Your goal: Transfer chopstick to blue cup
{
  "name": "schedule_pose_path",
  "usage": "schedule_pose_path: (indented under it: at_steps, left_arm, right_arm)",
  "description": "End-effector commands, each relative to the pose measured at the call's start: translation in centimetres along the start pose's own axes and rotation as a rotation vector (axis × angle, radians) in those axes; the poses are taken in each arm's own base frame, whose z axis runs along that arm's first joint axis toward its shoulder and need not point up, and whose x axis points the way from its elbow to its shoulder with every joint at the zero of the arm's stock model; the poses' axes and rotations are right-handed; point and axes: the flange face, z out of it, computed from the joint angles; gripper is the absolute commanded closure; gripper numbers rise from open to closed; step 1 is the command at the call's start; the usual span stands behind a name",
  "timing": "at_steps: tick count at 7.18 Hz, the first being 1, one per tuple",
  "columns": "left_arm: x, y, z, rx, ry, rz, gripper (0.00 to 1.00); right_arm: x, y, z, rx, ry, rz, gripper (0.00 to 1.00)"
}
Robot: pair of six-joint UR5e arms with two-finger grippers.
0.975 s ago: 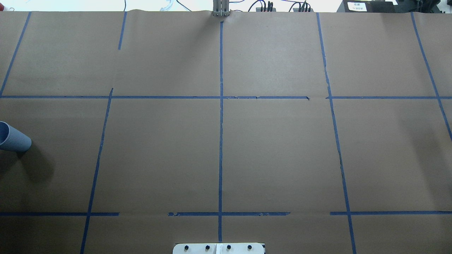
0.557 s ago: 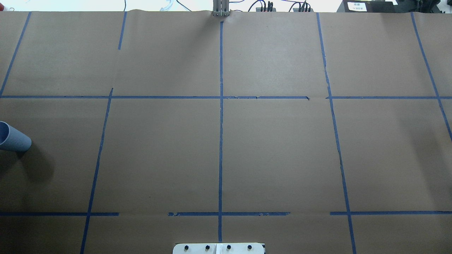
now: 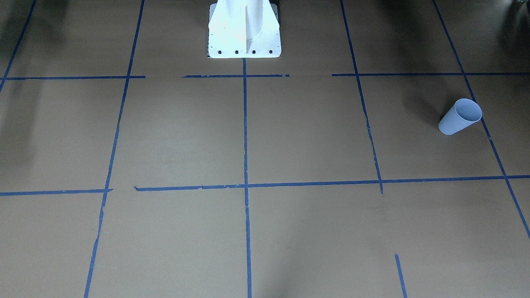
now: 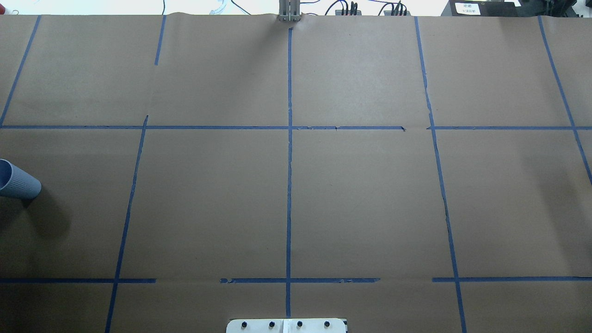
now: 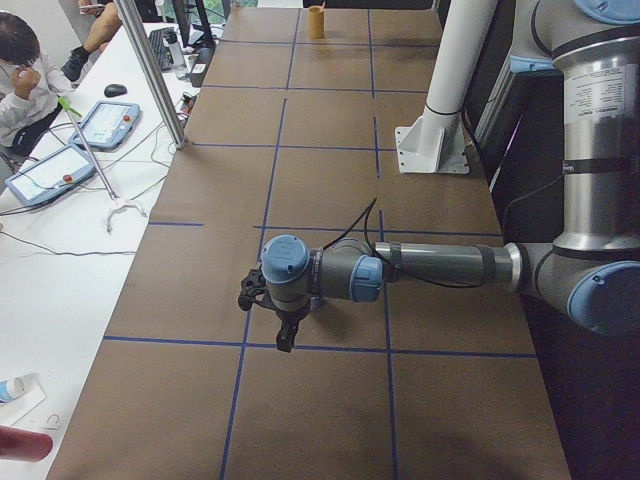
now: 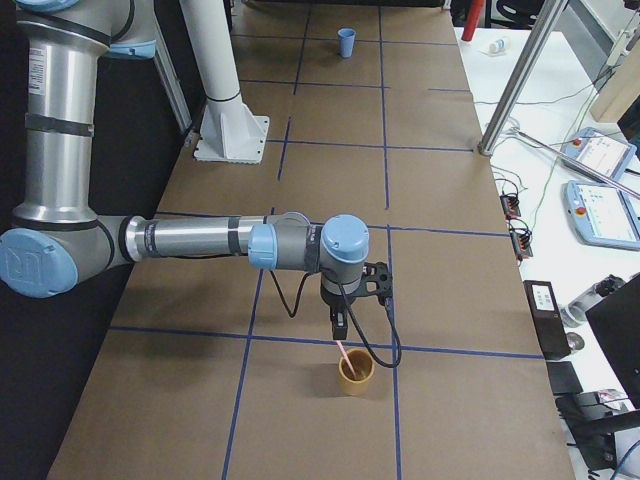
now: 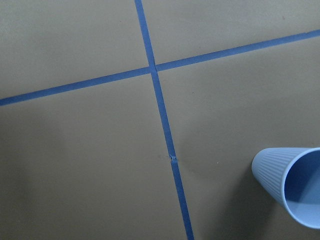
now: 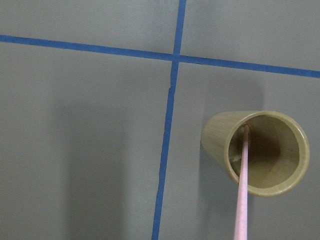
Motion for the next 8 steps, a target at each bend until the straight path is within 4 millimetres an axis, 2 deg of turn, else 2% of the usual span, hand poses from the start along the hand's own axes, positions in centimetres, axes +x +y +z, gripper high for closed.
schedule_pose_path:
  at_steps: [1,4,7,8]
  left_arm:
    - [2.4,-0.9,1.9,-0.037,0.007,-0.055,0.00]
    - [6.8,-1.8,5.5,-0.055,0.022,-0.101,0.00]
    - [8.5,-2.1,8.9,-0.116,0.025,-0.086,0.00]
    - [9.0,-2.3,10.5,-0.123,0.032,-0.052,0.04]
  right_arm:
    - [0.0,0.0,-0.1,0.002,-0.001,0.001,0.00]
    - [-0.3,0.1,0.0,0.003,-0.039,0.001,0.00]
    - [-0.4,0.1,0.0,0.004,-0.050,-0.006,0.00]
    - [-0.4,0.0,0.1,0.004,-0.050,-0.010,0.00]
